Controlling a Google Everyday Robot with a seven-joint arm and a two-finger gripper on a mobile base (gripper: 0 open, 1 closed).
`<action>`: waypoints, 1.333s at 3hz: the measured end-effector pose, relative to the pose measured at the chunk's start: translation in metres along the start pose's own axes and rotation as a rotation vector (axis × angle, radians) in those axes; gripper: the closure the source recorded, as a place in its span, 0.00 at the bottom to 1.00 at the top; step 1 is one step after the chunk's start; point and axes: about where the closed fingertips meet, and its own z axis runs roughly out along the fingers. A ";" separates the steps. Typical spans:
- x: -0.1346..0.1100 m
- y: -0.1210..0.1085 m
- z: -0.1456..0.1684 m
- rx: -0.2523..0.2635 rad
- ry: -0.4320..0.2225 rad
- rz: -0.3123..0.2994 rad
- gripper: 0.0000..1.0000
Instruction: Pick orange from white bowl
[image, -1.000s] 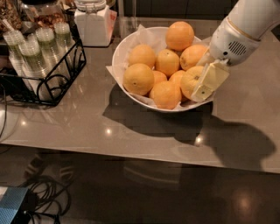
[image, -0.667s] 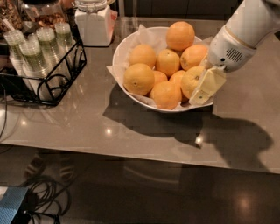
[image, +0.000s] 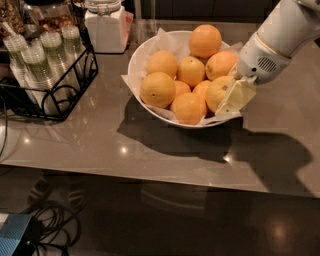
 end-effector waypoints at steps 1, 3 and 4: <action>-0.007 -0.004 -0.006 0.019 -0.044 -0.016 0.75; -0.026 -0.014 -0.026 0.056 -0.099 -0.060 1.00; -0.033 -0.009 -0.048 0.123 -0.106 -0.092 1.00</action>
Offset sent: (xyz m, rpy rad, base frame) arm 0.0115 -0.0024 0.0397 0.1161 -0.1241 0.0111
